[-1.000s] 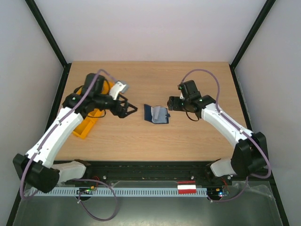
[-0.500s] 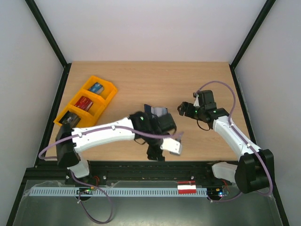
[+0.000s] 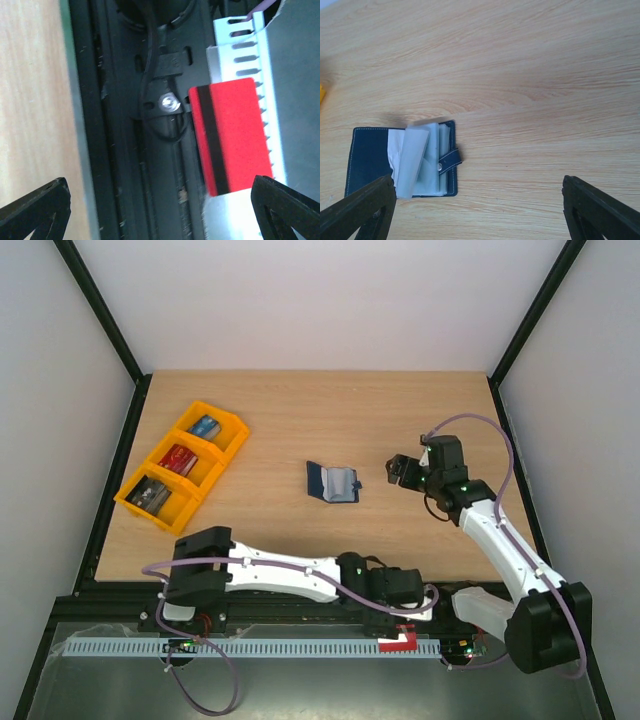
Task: Take the credit cards out of the card holder
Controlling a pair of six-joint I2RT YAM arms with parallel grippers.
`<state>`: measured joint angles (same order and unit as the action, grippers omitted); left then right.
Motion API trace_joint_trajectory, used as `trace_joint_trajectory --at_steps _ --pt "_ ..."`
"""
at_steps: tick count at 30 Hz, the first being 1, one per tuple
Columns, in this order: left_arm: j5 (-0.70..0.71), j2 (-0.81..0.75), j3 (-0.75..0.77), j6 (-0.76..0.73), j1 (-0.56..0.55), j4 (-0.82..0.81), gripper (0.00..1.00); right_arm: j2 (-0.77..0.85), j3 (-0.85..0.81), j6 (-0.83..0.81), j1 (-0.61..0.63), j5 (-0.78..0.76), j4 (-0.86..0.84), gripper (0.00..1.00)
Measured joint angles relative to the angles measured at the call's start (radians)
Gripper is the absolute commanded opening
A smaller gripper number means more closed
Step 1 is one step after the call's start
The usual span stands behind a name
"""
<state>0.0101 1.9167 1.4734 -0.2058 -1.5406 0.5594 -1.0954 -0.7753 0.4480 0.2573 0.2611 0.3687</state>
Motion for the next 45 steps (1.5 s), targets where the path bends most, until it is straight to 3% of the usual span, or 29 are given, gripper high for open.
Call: trace_joint_trajectory --at_steps 12,26,36,40,45 --pt "0.042 0.113 0.009 0.166 -0.144 -0.026 0.99 0.039 0.000 -0.010 0.000 -0.053 0.000 0.88" --pt "0.143 0.194 0.063 0.236 -0.140 -0.027 0.99 0.063 0.012 -0.018 0.000 -0.036 -0.008 0.87" --pt "0.154 0.159 -0.003 0.193 -0.143 -0.076 0.99 0.069 0.015 -0.019 0.000 -0.024 -0.015 0.87" --pt "0.132 0.159 -0.006 0.196 -0.135 -0.079 0.87 0.069 0.015 -0.019 0.000 -0.024 -0.015 0.87" --pt "0.005 0.158 -0.021 0.182 -0.094 -0.091 0.72 0.074 0.015 -0.019 0.000 -0.025 -0.015 0.87"
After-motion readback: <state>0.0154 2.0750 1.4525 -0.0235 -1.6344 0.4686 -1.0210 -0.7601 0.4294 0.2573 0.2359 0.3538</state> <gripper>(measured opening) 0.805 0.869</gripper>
